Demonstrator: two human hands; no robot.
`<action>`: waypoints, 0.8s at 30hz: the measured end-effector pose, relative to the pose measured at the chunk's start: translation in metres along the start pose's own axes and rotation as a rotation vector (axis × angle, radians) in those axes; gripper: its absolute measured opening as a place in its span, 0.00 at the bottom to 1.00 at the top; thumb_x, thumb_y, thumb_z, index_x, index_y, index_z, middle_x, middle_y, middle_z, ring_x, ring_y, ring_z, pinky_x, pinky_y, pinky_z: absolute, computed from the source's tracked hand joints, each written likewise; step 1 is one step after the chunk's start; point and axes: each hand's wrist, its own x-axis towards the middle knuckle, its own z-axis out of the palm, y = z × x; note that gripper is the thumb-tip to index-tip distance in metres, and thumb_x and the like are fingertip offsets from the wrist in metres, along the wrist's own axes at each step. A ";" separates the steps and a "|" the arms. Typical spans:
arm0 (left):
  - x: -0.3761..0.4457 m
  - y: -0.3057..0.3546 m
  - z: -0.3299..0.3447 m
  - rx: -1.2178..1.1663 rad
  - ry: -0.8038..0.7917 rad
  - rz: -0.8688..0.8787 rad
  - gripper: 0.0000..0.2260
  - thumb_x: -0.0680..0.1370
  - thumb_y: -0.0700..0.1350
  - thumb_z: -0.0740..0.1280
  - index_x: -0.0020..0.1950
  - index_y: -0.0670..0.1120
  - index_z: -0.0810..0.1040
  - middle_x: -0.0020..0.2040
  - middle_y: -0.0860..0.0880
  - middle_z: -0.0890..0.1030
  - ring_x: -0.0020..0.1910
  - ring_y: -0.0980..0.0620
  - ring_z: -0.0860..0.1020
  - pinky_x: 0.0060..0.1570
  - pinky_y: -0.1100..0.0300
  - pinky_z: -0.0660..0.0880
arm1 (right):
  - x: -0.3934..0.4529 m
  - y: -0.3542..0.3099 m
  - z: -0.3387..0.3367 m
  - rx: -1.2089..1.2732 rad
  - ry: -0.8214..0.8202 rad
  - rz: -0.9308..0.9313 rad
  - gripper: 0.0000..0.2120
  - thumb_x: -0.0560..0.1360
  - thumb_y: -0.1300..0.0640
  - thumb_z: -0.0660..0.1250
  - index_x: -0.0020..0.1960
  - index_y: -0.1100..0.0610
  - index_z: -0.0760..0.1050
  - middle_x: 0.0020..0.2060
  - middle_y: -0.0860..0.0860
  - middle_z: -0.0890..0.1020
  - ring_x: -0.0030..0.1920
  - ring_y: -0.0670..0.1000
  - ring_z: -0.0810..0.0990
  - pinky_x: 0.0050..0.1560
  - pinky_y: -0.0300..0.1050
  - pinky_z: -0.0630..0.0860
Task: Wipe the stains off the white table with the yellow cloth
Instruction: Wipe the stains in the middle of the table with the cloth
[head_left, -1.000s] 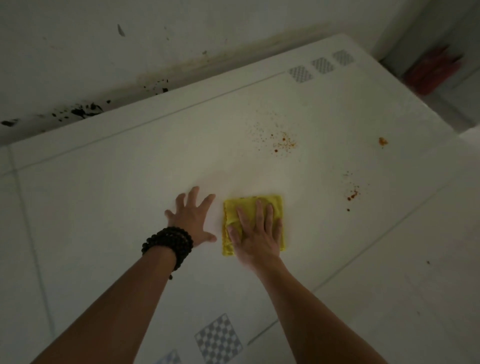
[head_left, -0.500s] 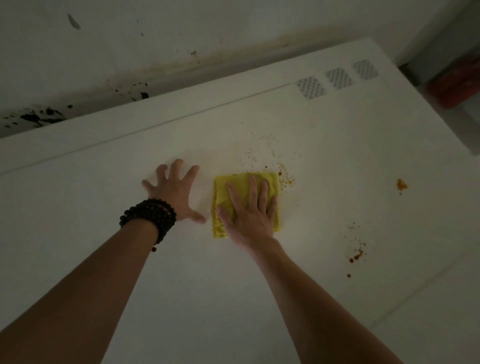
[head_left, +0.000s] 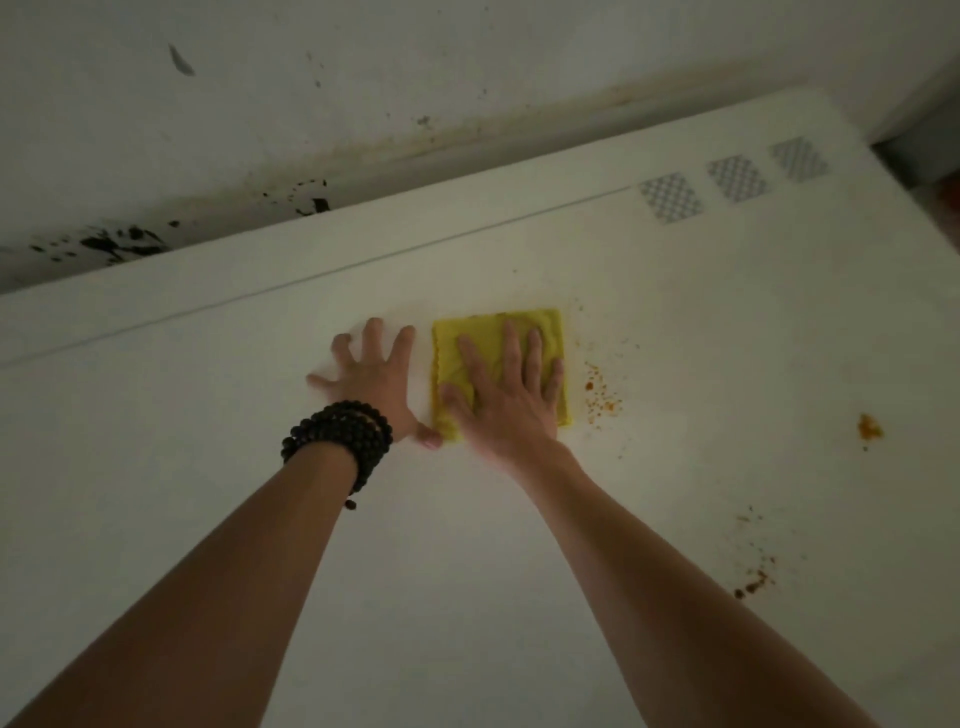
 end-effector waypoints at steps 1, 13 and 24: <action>0.000 -0.001 0.000 0.010 -0.005 0.000 0.62 0.56 0.66 0.78 0.77 0.59 0.40 0.77 0.51 0.39 0.75 0.39 0.45 0.65 0.29 0.61 | -0.011 0.000 0.005 -0.002 -0.008 -0.008 0.33 0.79 0.30 0.44 0.80 0.36 0.38 0.80 0.50 0.31 0.76 0.57 0.24 0.74 0.65 0.28; 0.007 0.004 -0.006 0.030 -0.026 -0.007 0.62 0.55 0.63 0.80 0.76 0.59 0.42 0.77 0.49 0.40 0.73 0.35 0.47 0.60 0.29 0.67 | 0.076 -0.020 -0.024 -0.021 -0.028 -0.038 0.33 0.79 0.30 0.45 0.80 0.38 0.39 0.80 0.52 0.33 0.78 0.60 0.27 0.73 0.66 0.27; -0.007 -0.002 0.006 -0.024 0.033 0.014 0.56 0.60 0.65 0.77 0.77 0.59 0.44 0.78 0.51 0.42 0.76 0.39 0.45 0.66 0.31 0.62 | 0.011 -0.002 -0.002 -0.019 -0.033 -0.025 0.33 0.79 0.30 0.44 0.80 0.37 0.37 0.80 0.50 0.31 0.77 0.58 0.24 0.73 0.65 0.27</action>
